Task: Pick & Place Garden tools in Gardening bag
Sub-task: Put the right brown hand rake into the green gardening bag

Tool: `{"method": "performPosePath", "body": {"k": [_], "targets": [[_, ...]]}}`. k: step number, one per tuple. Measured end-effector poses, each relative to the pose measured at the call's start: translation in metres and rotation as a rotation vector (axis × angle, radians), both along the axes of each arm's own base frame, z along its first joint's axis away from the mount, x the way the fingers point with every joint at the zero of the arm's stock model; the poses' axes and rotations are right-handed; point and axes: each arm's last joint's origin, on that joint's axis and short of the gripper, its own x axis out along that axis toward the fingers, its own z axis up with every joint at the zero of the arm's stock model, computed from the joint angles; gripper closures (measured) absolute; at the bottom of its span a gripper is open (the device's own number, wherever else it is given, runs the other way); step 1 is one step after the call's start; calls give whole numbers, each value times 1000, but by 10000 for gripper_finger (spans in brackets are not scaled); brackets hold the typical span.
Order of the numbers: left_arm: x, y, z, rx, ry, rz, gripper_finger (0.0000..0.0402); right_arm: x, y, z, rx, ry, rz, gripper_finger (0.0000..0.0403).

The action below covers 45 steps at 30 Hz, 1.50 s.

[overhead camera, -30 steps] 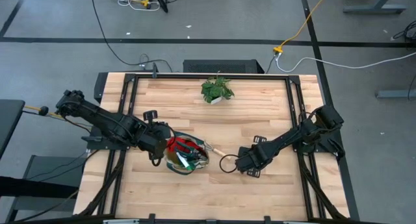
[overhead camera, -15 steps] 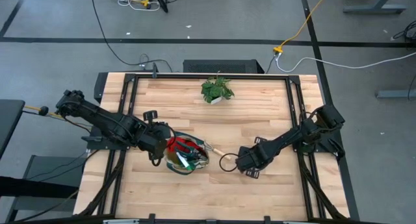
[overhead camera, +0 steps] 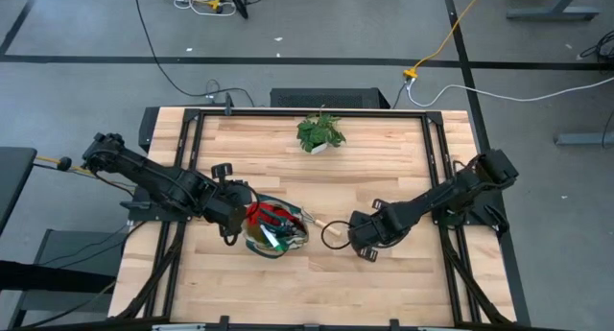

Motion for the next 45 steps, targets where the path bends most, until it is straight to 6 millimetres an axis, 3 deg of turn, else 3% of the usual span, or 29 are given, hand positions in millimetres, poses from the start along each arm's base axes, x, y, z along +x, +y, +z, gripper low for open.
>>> {"method": "performPosePath", "body": {"k": [8,14,23,27,38,45], "targets": [[0,0,0,0,0,-1,262,9,-1,58,-50,-304,5,373],[0,0,0,1,0,0,262,31,6,95,-42,-616,83,373],[0,0,0,2,1,-3,262,56,7,127,-103,-979,164,373],[0,0,0,1,1,-2,262,68,5,125,-112,-1044,168,373],[0,0,0,4,2,-7,262,105,-1,91,-81,-1101,189,373],[0,0,0,15,-2,-4,262,117,-2,72,-49,-1080,222,373]]}}
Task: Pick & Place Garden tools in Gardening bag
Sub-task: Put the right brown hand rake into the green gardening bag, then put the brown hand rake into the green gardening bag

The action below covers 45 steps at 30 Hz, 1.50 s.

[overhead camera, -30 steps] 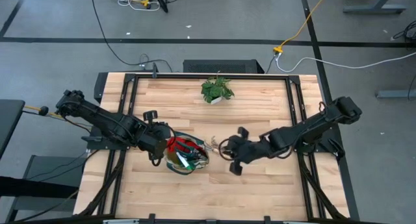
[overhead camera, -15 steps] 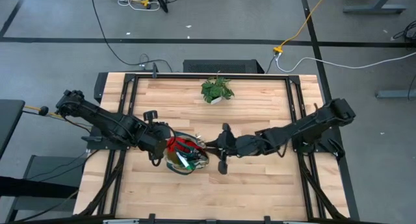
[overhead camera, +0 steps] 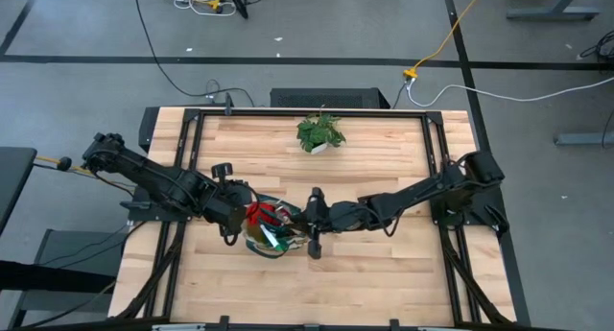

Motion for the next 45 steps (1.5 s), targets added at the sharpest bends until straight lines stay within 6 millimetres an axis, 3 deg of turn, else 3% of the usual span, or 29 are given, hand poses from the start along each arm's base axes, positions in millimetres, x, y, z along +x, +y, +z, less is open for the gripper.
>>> {"method": "performPosePath", "body": {"k": [11,16,21,25,35,45], "targets": [[0,0,0,6,-3,2,262,5,2,-21,10,78,-5,373],[0,0,0,6,-3,1,262,11,5,-44,45,129,19,373],[0,0,0,6,-2,1,262,14,7,-53,68,143,37,373],[0,0,0,6,-2,1,262,15,7,-51,69,128,44,366],[0,0,0,6,-2,1,262,18,9,-43,67,86,83,269],[0,0,0,6,-2,1,262,29,13,-15,3,53,134,273]]}}
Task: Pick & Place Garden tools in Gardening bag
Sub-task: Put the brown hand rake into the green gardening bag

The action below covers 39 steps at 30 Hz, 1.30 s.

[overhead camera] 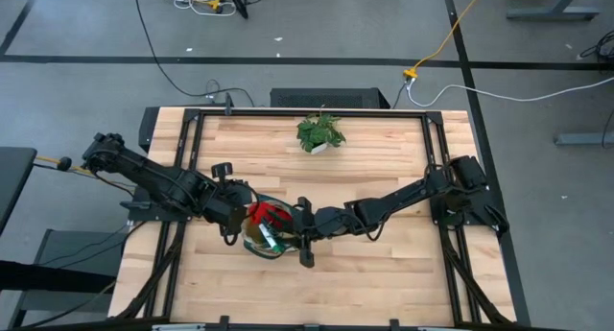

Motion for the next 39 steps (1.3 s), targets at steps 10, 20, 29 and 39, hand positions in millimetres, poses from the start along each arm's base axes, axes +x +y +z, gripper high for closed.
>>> {"method": "performPosePath", "body": {"k": [10,20,29,39], "targets": [[0,0,0,0,0,0,262,8,-1,27,-125,53,-69,295],[0,0,0,2,5,0,262,-12,-7,54,-155,205,-96,308],[-1,0,0,3,6,0,262,-42,-18,54,-82,451,-239,317],[0,0,0,0,0,0,262,-48,-18,15,-9,647,-304,317]]}}
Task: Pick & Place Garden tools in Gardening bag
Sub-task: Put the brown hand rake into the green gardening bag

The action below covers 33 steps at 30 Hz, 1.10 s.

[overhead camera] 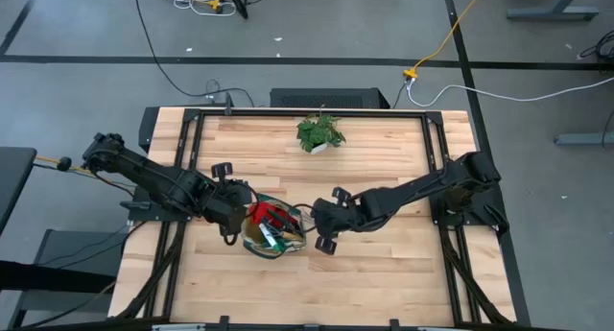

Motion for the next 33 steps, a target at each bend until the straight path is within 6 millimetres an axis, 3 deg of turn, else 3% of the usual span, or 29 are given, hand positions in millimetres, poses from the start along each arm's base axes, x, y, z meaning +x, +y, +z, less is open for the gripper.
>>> {"method": "performPosePath", "body": {"k": [10,17,33], "targets": [[2,-1,1,-10,-23,0,262,-14,-13,-46,21,48,-163,317],[7,-3,3,-25,-75,-23,262,-17,-19,-65,70,13,-191,317],[14,-6,6,-50,-149,-42,262,-18,-19,-69,88,17,-181,317]]}}
